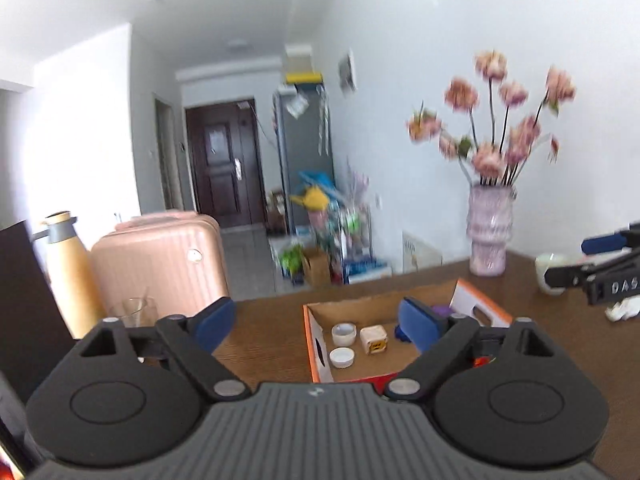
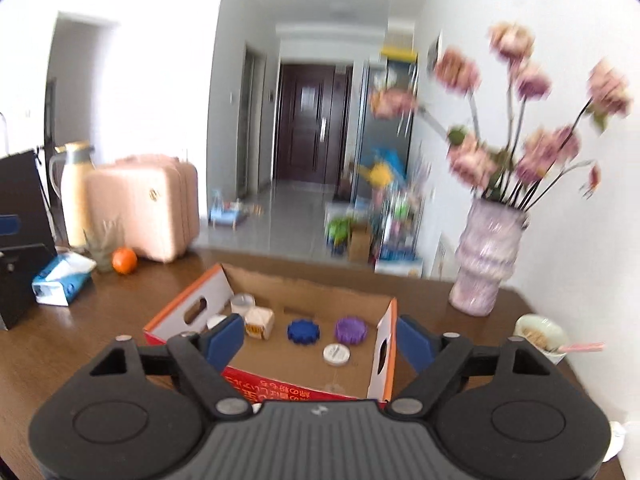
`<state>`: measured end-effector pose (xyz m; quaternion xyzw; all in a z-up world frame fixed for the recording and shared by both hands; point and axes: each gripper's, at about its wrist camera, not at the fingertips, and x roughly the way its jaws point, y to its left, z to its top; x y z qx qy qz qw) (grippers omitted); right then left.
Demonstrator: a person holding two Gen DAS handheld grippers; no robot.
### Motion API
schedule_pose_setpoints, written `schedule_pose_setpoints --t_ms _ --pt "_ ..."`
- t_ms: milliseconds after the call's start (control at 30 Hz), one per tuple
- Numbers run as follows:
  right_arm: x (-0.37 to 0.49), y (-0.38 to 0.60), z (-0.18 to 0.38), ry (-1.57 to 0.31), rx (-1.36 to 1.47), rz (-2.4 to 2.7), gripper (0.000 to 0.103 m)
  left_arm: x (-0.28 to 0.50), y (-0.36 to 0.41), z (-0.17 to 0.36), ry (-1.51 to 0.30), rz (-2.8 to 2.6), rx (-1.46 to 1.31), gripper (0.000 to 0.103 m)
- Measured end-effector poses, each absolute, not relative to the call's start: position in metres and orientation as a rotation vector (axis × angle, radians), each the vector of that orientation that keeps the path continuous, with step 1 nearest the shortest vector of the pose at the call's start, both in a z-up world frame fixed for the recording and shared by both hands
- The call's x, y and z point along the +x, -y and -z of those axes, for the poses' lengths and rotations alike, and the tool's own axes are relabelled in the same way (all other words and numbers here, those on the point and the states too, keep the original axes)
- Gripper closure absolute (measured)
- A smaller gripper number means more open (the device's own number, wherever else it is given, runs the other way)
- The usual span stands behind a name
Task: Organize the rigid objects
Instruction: 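Withdraw both grippers from the box toward the table items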
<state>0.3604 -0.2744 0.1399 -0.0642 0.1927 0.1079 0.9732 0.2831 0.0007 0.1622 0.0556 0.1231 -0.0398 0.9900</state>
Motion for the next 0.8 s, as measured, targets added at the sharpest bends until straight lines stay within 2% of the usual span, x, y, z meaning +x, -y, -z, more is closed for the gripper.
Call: schedule_pose_setpoints --t_ms 167,367,433,533,800 --pt "0.284 0.281 -0.120 -0.258 -0.089 -0.258 0.014 0.202 -0.001 -0.141 -0.163 0.104 0.083 0.005" --pt "0.198 0.282 -0.081 -0.202 -0.021 -0.278 0.011 0.120 -0.001 -0.101 -0.101 0.121 0.064 0.000" --pt "0.169 0.280 -0.069 -0.167 -0.012 -0.261 0.007 0.101 0.000 -0.087 -0.081 0.097 0.084 0.000" --pt "0.142 0.277 -0.051 -0.135 -0.038 -0.224 0.003 0.091 0.000 -0.066 -0.113 0.080 0.077 0.000" --pt "0.130 0.290 -0.011 -0.257 -0.032 -0.170 0.003 0.108 -0.009 -0.033 -0.248 0.063 0.056 0.000"
